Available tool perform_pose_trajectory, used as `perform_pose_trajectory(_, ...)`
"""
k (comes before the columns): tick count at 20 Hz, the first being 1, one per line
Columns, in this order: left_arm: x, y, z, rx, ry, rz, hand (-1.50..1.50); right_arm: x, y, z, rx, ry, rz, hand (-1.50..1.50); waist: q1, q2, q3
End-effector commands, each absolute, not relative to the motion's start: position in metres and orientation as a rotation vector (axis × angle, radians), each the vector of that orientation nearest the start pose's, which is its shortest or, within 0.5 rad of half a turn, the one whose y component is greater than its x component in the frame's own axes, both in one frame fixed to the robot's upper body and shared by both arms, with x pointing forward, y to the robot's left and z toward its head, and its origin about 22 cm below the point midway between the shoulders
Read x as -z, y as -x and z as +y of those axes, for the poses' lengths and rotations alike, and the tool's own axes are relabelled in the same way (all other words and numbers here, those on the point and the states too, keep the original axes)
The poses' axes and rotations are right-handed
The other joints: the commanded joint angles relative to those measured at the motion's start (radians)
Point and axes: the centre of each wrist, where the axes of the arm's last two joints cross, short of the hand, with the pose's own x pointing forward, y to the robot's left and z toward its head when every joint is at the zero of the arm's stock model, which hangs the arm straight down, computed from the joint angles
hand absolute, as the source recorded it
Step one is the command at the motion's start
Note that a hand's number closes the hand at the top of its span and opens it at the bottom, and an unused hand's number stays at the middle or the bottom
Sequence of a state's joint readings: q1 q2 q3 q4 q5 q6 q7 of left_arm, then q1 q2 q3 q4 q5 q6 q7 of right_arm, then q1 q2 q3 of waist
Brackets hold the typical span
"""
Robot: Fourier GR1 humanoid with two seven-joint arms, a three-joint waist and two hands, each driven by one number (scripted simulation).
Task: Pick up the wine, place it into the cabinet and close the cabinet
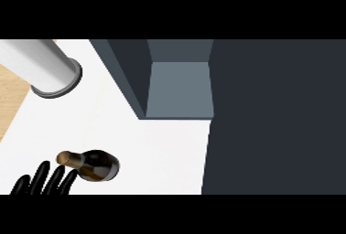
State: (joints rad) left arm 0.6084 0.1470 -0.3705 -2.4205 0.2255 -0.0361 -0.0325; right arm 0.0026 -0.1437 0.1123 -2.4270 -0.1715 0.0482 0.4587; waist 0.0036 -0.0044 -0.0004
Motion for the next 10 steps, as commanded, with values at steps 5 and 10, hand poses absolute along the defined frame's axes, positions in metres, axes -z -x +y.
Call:
perform_pose_trajectory(5,-0.126,-0.082,0.246,-0.141,0.289,-1.934,-1.50,-0.201,-0.134,-0.217,-0.232,-0.279,-1.966,-1.50,0.002,0.000,-0.001)
perform_pose_trajectory(10,-0.120,-0.097,0.265,-0.169,0.237,-1.929,-1.50,-0.205,-0.139,-0.218,-0.227,-0.277,-1.963,-1.50,-0.002,0.002,0.000)
